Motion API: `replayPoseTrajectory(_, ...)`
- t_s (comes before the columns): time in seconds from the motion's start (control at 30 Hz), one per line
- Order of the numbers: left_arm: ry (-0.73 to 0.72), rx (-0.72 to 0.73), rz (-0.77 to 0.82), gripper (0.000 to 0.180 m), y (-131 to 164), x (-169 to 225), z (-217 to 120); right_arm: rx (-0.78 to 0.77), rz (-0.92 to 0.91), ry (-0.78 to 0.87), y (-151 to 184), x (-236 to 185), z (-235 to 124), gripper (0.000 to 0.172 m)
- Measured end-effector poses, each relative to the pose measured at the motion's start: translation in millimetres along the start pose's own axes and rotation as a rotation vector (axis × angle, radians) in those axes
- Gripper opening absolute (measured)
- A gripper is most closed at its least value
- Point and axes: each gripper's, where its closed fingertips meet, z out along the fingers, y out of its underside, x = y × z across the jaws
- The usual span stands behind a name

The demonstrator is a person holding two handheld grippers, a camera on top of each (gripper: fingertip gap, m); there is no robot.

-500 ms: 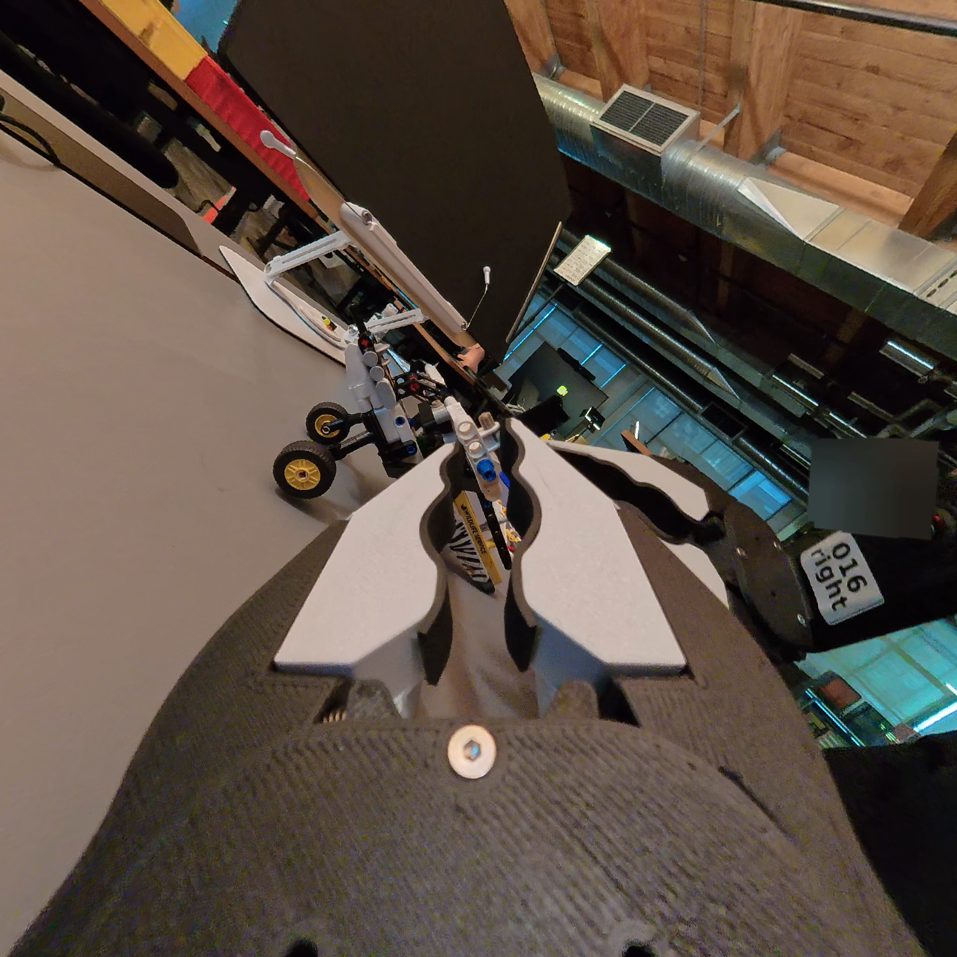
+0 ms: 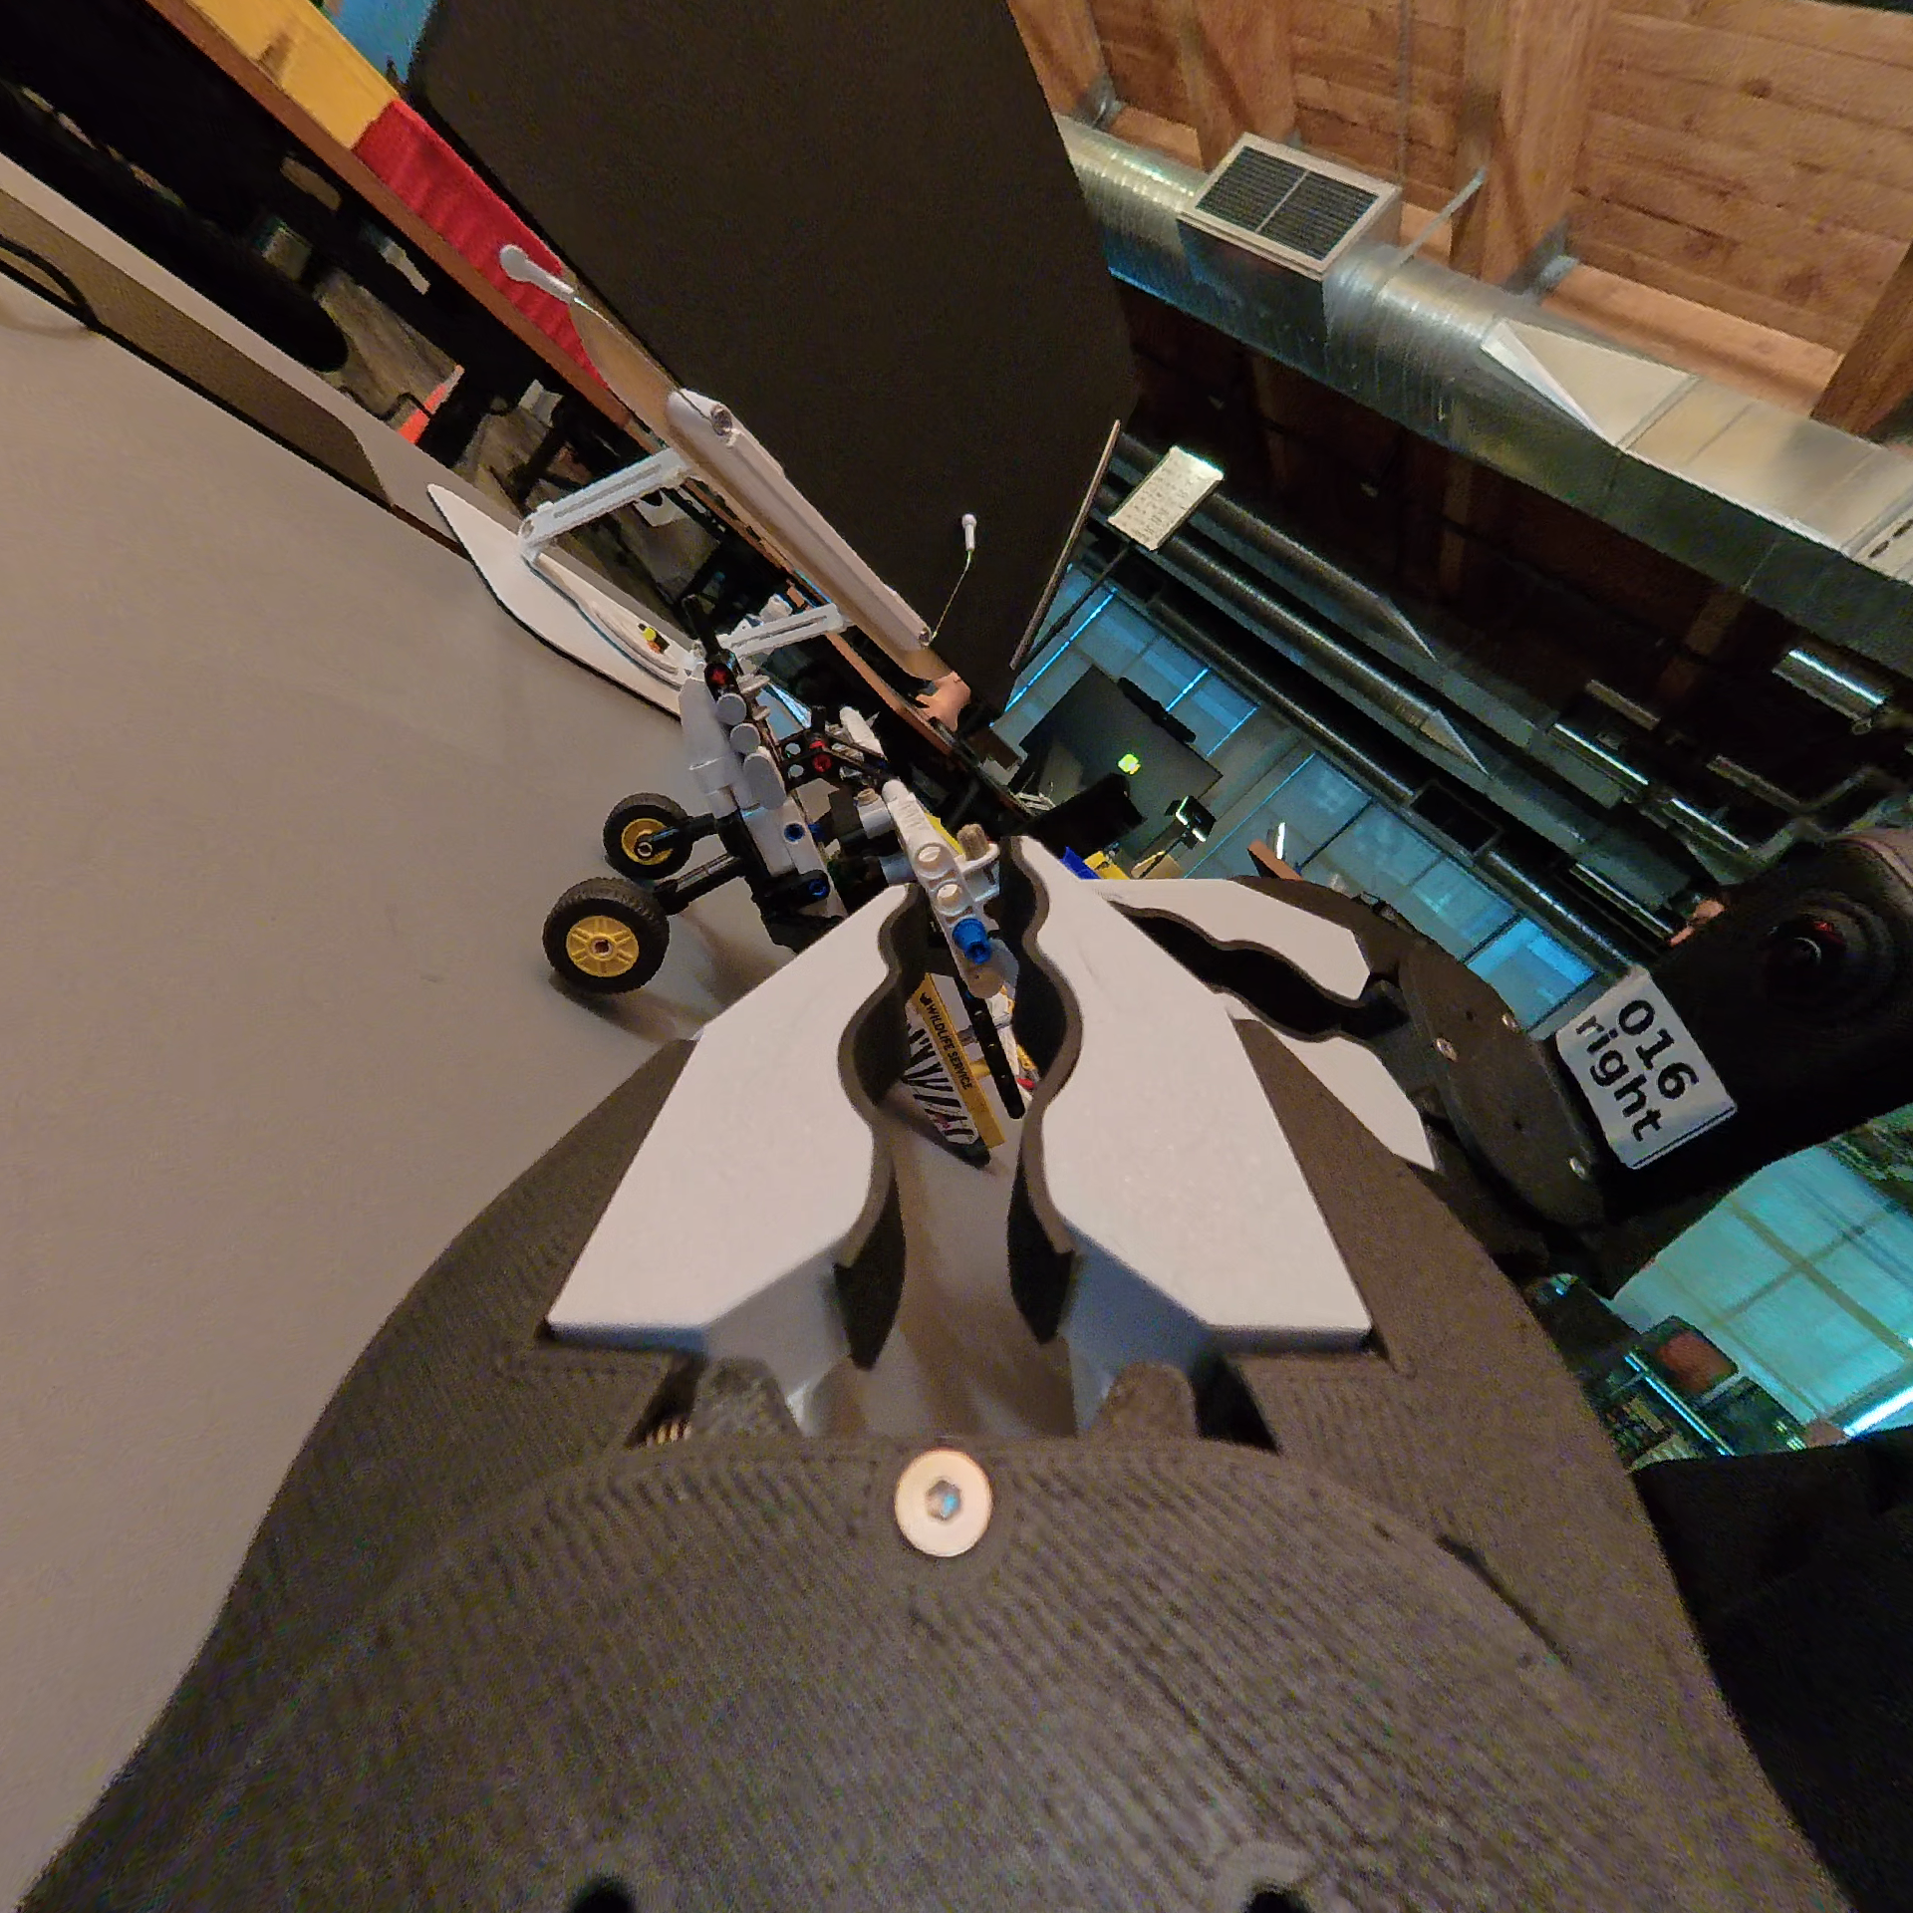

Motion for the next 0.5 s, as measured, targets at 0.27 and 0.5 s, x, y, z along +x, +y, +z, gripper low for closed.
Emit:
replayPoseTrajectory(0.27, -0.043, 0.01, 0.056, 0.01, 3, 2, 3, -0.029, 0.092, 0.028, 5, 1, -8, 0.003)
replayPoseTrajectory(0.5, -0.067, 0.019, 0.074, 0.009, 7, 4, 6, 0.02, 0.403, -0.023, 9, 2, -14, 0.004)
